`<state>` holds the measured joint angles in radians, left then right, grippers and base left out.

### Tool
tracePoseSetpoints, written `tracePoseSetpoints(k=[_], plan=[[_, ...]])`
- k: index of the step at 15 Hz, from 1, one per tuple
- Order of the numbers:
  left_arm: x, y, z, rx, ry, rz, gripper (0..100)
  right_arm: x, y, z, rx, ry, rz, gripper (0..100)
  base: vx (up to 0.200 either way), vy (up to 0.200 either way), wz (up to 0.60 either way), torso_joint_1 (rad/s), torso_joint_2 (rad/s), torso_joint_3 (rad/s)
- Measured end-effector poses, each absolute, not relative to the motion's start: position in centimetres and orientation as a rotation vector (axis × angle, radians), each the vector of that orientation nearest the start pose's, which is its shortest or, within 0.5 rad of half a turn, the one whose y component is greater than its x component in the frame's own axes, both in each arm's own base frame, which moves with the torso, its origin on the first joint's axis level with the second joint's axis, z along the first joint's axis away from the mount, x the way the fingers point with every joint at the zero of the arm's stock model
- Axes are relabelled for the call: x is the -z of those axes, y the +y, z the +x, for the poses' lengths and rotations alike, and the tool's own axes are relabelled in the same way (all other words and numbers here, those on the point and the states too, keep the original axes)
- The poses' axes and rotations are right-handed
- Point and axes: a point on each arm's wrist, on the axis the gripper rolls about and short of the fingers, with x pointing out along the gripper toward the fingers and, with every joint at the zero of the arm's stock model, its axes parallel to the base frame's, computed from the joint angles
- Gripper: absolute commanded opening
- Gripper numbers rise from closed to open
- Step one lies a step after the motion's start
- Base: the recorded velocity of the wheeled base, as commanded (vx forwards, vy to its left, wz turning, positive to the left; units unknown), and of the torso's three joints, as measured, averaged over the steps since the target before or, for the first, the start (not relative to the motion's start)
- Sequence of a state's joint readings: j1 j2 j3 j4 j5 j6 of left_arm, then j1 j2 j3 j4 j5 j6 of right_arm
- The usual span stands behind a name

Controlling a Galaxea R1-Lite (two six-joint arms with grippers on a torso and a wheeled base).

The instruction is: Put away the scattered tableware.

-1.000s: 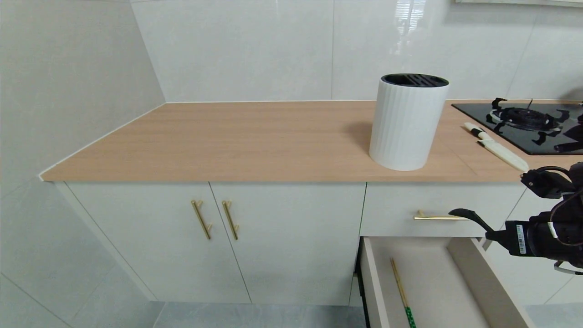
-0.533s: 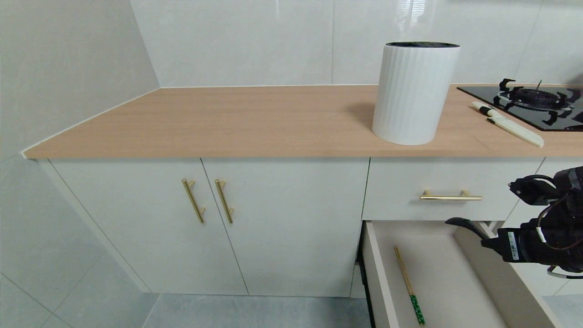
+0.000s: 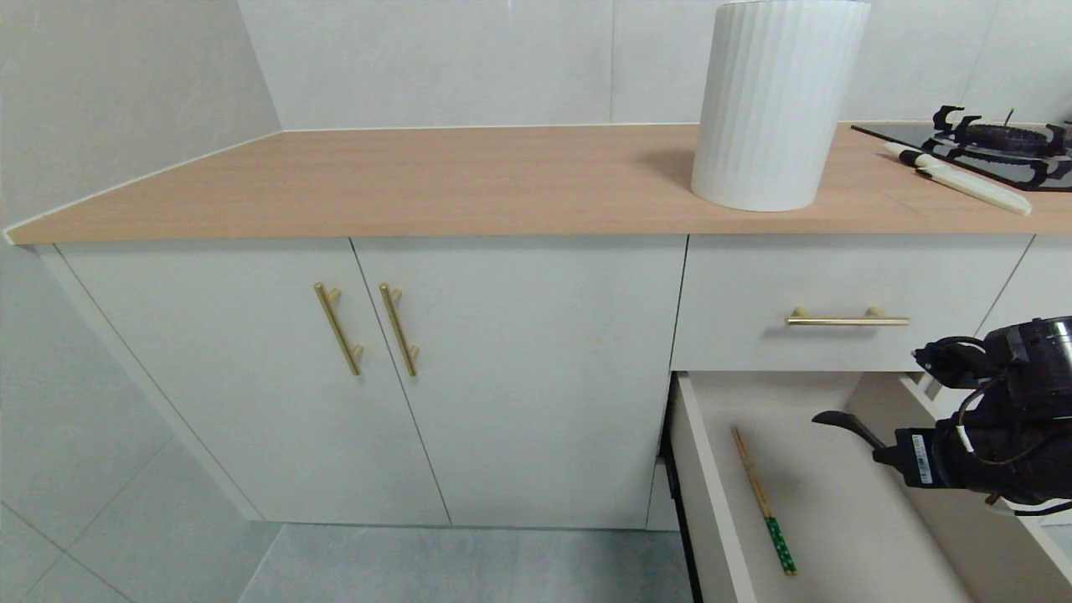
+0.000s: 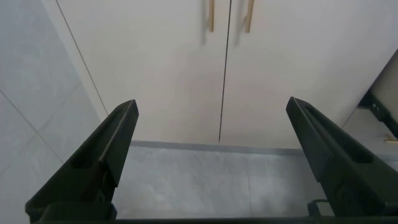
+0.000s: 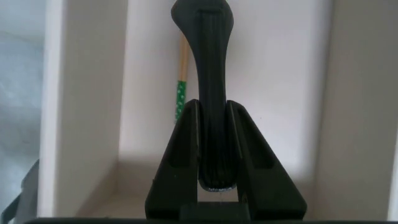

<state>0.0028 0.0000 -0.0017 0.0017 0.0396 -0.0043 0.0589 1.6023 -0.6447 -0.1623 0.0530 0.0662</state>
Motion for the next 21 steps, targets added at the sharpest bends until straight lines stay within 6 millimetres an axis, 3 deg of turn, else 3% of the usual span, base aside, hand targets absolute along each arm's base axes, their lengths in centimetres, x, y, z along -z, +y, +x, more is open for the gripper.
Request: tracePoseSetpoints(k=[4,7,10,13,17,21], plan=[[-7.6,0.1,-2.3,-0.042,-0.001,-0.004,100,-12.2,1.6,25.2,-0.067,0.770,0.060,0,0.000,0.000,0.00,-0.003,0.02,0.012],[-7.6,0.1,-2.3,-0.042,-0.001,-0.004,100,-10.8,1.6,26.2,-0.035,0.800,0.047,0,0.000,0.000,0.00,0.000,0.00,0.000],[-7.6,0.1,-2.3,-0.042,0.000,-0.004,100,-7.9,1.7,28.3,-0.030,0.745,0.045,0,0.000,0.000,0.00,0.000,0.00,0.000],[-7.6,0.1,-2.3,-0.042,-0.001,-0.004,100,-3.9,2.0,29.7,-0.016,0.656,0.023,0,0.000,0.000,0.00,0.000,0.00,0.000],[-7.6,0.1,-2.3,-0.042,-0.001,-0.004,100,0.8,3.0,29.5,0.008,0.733,-0.027,0,0.000,0.000,0.00,0.000,0.00,0.000],[-7.6,0.1,-2.3,-0.042,0.000,-0.004,100,2.7,3.2,29.5,0.010,0.787,-0.038,0,0.000,0.000,0.00,0.000,0.00,0.000]])
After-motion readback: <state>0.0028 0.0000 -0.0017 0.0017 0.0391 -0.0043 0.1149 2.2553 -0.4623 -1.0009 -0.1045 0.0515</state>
